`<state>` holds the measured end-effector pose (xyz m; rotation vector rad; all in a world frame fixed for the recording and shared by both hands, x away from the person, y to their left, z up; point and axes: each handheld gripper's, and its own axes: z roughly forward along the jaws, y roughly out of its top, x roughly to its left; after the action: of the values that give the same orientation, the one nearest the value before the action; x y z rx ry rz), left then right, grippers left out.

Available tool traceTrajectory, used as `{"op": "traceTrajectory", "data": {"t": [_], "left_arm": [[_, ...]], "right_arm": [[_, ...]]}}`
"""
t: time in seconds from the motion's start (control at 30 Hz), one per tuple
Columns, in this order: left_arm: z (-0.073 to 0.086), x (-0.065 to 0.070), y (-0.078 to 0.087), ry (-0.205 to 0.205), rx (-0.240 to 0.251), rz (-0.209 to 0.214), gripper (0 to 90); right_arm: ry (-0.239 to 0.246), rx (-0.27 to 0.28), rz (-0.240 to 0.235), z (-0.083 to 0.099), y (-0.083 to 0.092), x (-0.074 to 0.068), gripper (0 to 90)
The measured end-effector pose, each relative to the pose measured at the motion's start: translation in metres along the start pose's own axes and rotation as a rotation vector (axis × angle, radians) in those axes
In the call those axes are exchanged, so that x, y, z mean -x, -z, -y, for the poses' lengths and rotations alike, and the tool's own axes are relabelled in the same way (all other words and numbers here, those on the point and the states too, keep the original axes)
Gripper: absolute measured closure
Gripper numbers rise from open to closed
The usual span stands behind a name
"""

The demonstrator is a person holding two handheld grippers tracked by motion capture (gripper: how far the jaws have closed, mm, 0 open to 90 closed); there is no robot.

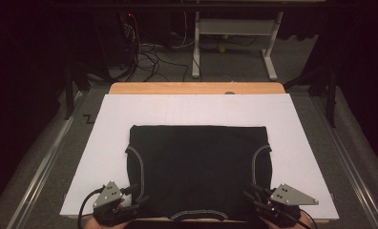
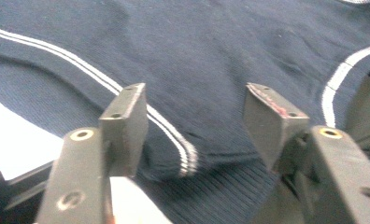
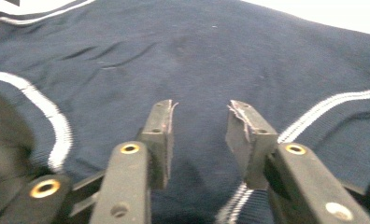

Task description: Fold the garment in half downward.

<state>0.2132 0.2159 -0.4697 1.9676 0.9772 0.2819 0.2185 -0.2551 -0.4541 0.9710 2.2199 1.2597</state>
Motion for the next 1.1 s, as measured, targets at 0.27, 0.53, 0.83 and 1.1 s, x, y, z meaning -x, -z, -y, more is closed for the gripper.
{"op": "traceTrajectory", "data": {"t": [0.27,0.53,0.83,1.1], "left_arm": [[-0.001,-0.018,-0.001,0.010,0.021,-0.041,27.3],[-0.007,-0.042,-0.001,0.023,0.034,-0.108,13.1],[-0.012,-0.058,-0.001,0.049,0.053,-0.107,1.8],[-0.020,-0.062,-0.002,0.051,0.055,-0.105,0.0]], "right_arm": [[-0.060,0.019,0.090,0.003,-0.005,0.017,46.1],[-0.113,0.046,0.147,0.004,-0.008,0.035,33.1],[-0.131,0.064,0.196,0.001,-0.012,0.050,15.4],[-0.167,0.082,0.238,-0.004,-0.013,0.064,0.1]]}}
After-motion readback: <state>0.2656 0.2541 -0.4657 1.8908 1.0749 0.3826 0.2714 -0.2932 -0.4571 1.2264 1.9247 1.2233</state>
